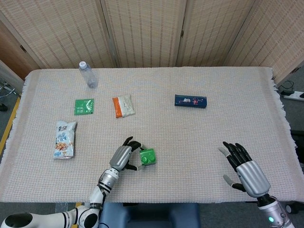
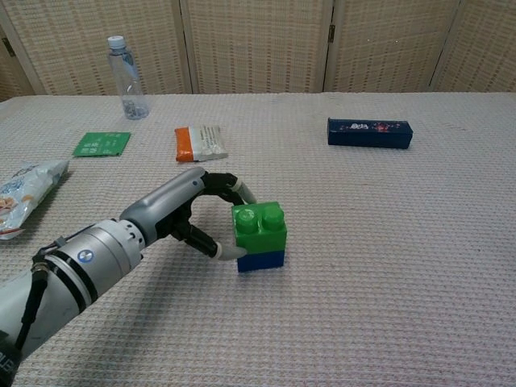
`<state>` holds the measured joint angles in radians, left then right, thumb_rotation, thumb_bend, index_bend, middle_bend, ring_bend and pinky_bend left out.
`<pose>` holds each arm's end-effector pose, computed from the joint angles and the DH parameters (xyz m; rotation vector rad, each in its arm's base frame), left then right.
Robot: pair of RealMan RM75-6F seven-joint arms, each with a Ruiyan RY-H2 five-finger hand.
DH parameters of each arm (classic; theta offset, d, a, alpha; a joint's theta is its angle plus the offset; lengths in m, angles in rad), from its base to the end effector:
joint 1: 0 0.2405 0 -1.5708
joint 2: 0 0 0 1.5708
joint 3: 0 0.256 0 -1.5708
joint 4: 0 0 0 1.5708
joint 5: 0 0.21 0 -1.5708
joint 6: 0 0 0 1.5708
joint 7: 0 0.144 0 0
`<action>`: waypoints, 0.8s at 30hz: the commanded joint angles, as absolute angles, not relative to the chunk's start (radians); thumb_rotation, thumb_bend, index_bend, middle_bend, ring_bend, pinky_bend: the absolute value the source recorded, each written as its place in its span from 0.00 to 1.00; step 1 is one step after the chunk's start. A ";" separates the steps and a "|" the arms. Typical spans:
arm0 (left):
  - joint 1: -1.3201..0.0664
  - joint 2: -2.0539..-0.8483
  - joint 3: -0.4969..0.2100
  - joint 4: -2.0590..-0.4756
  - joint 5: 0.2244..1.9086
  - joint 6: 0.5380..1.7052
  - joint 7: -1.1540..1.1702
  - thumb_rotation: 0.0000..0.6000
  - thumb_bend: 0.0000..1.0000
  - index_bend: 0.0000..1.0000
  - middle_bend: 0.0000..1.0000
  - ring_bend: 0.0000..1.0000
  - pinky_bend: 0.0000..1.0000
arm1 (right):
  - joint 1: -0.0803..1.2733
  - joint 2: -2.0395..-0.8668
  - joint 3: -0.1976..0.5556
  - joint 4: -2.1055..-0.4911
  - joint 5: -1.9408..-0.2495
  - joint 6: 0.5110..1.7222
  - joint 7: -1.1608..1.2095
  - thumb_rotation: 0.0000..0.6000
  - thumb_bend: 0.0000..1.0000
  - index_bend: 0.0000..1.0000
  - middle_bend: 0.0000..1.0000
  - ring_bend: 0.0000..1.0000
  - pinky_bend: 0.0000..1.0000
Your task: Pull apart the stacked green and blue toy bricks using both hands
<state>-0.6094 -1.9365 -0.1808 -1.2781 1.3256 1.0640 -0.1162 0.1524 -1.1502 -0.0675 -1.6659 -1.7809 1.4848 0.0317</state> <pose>-0.1165 0.2847 -0.1080 -1.6586 -1.4742 -1.3596 -0.2578 -0.1663 0.1166 1.6968 -0.9181 1.1152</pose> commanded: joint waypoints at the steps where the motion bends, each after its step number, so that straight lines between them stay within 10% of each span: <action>1: -0.596 -1.950 -0.186 -1.274 1.333 1.098 -0.142 1.00 0.29 0.58 0.73 0.29 0.02 | 0.152 -1.151 -0.067 -1.666 -1.781 1.485 0.030 1.00 0.36 0.00 0.00 0.00 0.00; 9: -0.560 -1.981 -0.200 -1.262 1.327 1.160 -0.190 1.00 0.39 0.76 0.90 0.43 0.08 | 0.152 -1.153 -0.068 -1.668 -1.781 1.481 0.024 1.00 0.36 0.00 0.00 0.00 0.00; 24: -0.529 -1.943 -0.197 -1.319 1.341 1.187 -0.227 1.00 0.46 0.83 0.93 0.49 0.11 | 0.158 -1.158 -0.068 -1.665 -1.782 1.469 0.012 1.00 0.36 0.00 0.00 0.00 0.00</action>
<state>-0.5311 -1.9471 -0.1974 -1.3141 1.3381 1.1843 -0.2253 0.1577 -1.1573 -0.0681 -1.6650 -1.7826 1.4694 0.0129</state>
